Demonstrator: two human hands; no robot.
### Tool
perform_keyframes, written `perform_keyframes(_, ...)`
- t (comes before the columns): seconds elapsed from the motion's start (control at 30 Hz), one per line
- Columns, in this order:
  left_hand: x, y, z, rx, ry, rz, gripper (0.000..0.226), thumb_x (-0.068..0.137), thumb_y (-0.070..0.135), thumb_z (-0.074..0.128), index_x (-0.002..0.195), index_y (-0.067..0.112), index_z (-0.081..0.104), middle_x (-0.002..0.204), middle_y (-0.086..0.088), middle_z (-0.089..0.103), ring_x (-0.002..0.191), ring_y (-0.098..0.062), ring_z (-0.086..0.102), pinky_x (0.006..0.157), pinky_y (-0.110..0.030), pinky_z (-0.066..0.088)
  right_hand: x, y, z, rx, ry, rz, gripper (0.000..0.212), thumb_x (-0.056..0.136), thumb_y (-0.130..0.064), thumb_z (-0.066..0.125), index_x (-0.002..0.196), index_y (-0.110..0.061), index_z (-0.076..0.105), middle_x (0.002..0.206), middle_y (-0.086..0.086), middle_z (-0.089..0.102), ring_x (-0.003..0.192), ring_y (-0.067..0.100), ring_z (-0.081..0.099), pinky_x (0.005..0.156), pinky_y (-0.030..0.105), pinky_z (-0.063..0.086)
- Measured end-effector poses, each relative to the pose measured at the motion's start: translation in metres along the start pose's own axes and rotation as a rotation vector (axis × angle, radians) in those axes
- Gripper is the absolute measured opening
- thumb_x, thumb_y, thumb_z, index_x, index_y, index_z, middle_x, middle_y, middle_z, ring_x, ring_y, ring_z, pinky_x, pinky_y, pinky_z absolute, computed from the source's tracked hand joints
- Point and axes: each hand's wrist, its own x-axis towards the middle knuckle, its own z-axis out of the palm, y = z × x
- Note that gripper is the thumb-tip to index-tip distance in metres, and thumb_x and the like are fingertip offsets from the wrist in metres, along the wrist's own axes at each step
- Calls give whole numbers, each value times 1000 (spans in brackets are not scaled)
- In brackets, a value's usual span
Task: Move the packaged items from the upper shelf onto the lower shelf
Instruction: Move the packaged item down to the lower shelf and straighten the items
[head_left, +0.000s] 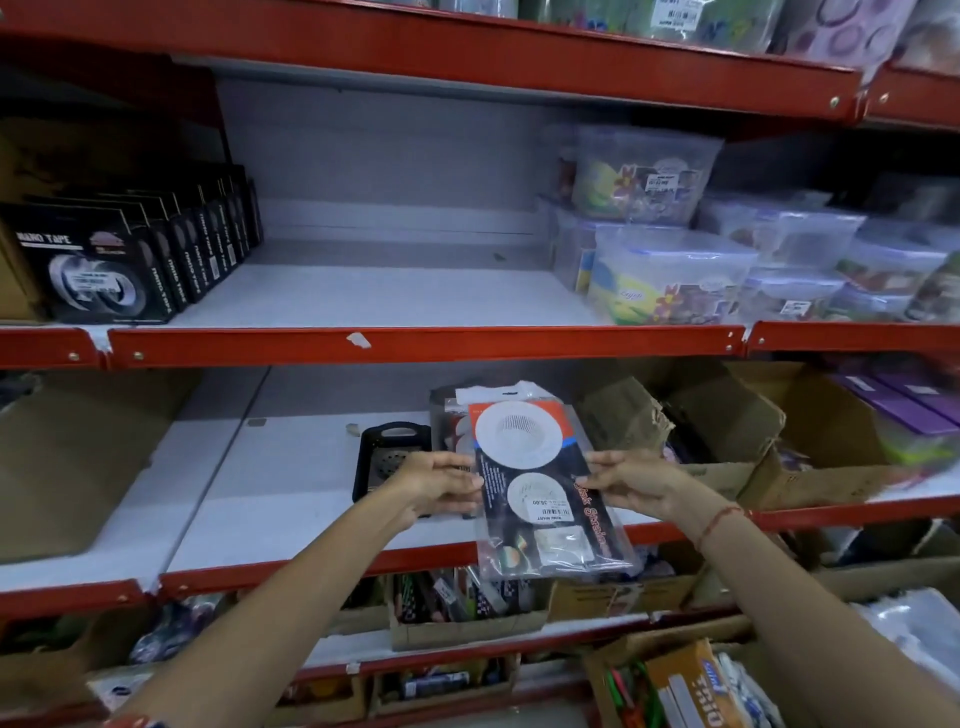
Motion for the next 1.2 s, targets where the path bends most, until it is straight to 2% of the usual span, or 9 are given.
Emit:
perform_keyframes(0.17, 45, -6, -7, -7, 76, -69, 43, 78, -11, 67, 119, -8, 56, 92, -17, 70, 76, -22, 70, 53, -25, 60, 46, -2, 14, -37, 138, 18, 26, 79, 17, 60, 101, 4, 59, 91, 14, 67, 94, 27, 64, 86, 34, 53)
perform_keyframes(0.37, 113, -12, -12, 90, 100, -125, 34, 84, -17, 54, 118, -12, 54, 94, -15, 65, 84, -23, 65, 90, -35, 54, 122, 3, 15, -172, 241, 56, 36, 77, 19, 60, 112, 12, 59, 93, 21, 66, 78, 23, 64, 76, 32, 56)
perform_keyframes(0.63, 168, -16, -68, 476, 216, 9, 14, 89, 1, 58, 97, 0, 69, 110, -23, 70, 72, -19, 67, 62, -20, 58, 190, -19, 54, -1085, 520, -299, 24, 82, -17, 62, 96, 2, 68, 98, 18, 71, 86, 32, 68, 71, 34, 53)
perform_keyframes(0.73, 175, -35, -117, 1101, 297, 179, 23, 89, 13, 58, 107, 10, 71, 108, -11, 73, 93, -23, 68, 82, -30, 54, 210, -23, 102, -1242, 308, -541, 39, 84, -26, 42, 105, -9, 70, 105, 11, 73, 91, 28, 69, 76, 32, 54)
perform_keyframes(0.83, 177, -59, -145, 1484, 164, 59, 39, 90, 37, 55, 121, 15, 60, 123, -12, 65, 110, -26, 60, 96, -37, 48, 219, -9, 153, -1331, 13, -636, 32, 89, -20, 46, 112, -9, 65, 113, 15, 69, 99, 33, 65, 85, 40, 54)
perform_keyframes(0.97, 175, -76, -157, 1803, -17, 165, 73, 86, 45, 56, 146, 12, 29, 156, -9, 27, 143, -19, 27, 121, -47, 1, 240, 27, 200, -1692, -225, -637, 30, 85, -27, 57, 101, -4, 67, 105, 18, 70, 97, 32, 66, 107, 49, 39)
perform_keyframes(1.03, 178, -79, -157, 1950, 85, 341, 77, 74, 54, 65, 137, 12, 47, 144, -8, 49, 133, -15, 45, 119, -53, 7, 243, 33, 209, -1841, -268, -666, 25, 83, -21, 58, 97, -4, 68, 102, 16, 71, 99, 30, 65, 120, 51, 6)
perform_keyframes(1.1, 180, -80, -156, 2000, 97, 302, 63, 49, 60, 78, 97, 20, 75, 95, -1, 76, 88, -9, 70, 113, -50, 28, 236, 30, 215, -1902, -267, -638, 19, 87, -6, 51, 89, -2, 68, 95, 17, 72, 94, 32, 66, 120, 46, 1)
perform_keyframes(1.2, 186, -85, -158, 1904, 83, 211, 34, 36, 48, 84, 51, 21, 69, 46, 2, 66, 47, -10, 65, 98, -36, 51, 227, 21, 224, -1913, -168, -717, 35, 78, 4, 56, 48, -9, 46, 58, 11, 65, 69, 28, 69, 113, 37, -20)
